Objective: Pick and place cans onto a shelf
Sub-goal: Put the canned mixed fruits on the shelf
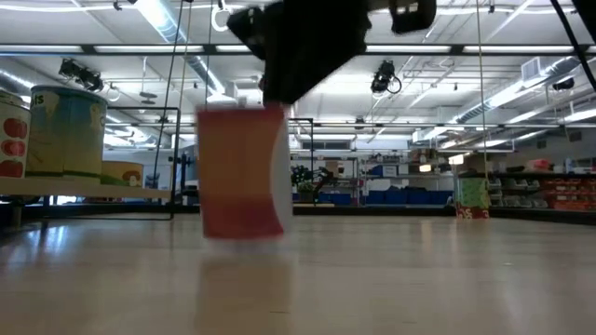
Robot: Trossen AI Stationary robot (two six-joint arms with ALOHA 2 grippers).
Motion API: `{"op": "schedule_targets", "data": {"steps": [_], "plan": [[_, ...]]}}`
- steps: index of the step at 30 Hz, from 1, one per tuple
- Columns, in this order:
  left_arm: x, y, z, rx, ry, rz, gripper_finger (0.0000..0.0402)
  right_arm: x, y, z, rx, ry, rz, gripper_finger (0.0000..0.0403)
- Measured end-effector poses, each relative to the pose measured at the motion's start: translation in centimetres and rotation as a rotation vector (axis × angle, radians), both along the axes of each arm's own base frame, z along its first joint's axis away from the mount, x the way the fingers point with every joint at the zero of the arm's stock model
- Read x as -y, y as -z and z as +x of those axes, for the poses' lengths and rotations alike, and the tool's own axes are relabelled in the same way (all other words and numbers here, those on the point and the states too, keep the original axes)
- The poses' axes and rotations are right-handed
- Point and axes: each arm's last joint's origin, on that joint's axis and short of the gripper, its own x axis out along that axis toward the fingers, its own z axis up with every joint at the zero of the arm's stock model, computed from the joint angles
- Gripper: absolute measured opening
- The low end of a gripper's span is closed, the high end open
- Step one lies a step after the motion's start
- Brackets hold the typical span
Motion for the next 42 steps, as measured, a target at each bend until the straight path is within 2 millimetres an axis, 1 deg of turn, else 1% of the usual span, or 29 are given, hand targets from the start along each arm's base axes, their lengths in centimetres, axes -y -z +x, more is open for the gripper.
{"op": "schedule_targets", "data": {"steps": [4, 7, 10, 12, 15, 19, 22, 24, 26, 29, 32, 34, 36, 42], "plan": [[-0.2, 0.1, 0.3, -0.001, -0.007, -0.003, 0.0266, 0.7, 1.6, 0.2, -0.044, 0.017, -0.014, 0.0116], [-0.1, 0.1, 0.3, -0.004, 0.016, -0.016, 0.0266, 1.0, 1.5, 0.2, -0.059, 0.032, -0.015, 0.0133], [0.0, 0.1, 0.3, -0.014, 0.061, -0.043, 0.0266, 1.1, 0.0, -0.1, -0.031, 0.052, -0.031, 0.0147], [0.4, 0.2, 0.4, -0.026, 0.123, -0.077, 0.0266, 1.3, -1.7, -0.5, 0.018, 0.122, -0.034, 0.0153], [1.5, 0.8, 1.2, -0.068, 0.205, -0.105, 0.0265, 2.7, -4.2, -1.7, 0.014, 0.272, 0.019, 0.0155], [3.4, 2.0, 2.5, -0.128, 0.264, -0.126, 0.0253, 5.2, -7.6, -4.5, -0.040, 0.447, 0.065, 0.0155], [4.7, 3.2, 3.7, -0.184, 0.261, -0.166, 0.0243, 7.0, -10.3, -7.2, -0.064, 0.526, 0.072, 0.0155], [5.4, 4.1, 4.5, -0.214, 0.243, -0.213, 0.0237, 8.1, -11.6, -8.8, -0.085, 0.579, 0.076, 0.0155], [6.0, 4.9, 5.3, -0.242, 0.189, -0.326, 0.0233, 9.3, -12.8, -10.3, -0.090, 0.649, 0.081, 0.0155], [6.7, 6.1, 6.4, -0.280, 0.116, -0.520, 0.0227, 10.8, -14.6, -12.3, -0.045, 0.768, 0.058, 0.0155], [7.9, 6.8, 7.5, -0.312, 0.088, -0.639, 0.0217, 11.5, -16.1, -13.9, 0.023, 0.828, 0.037, 0.0155], [8.7, 6.6, 8.2, -0.319, 0.065, -0.692, 0.0209, 11.6, -17.0, -15.0, 0.056, 0.831, 0.050, 0.0155], [9.6, 6.0, 9.1, -0.313, 0.064, -0.717, 0.0200, 11.6, -17.9, -16.1, 0.085, 0.830, 0.063, 0.0155], [12.5, 2.5, 12.2, -0.190, 0.080, -0.729, 0.0175, 11.3, -19.7, -19.1, 0.093, 0.771, 0.171, 0.0155]]}}
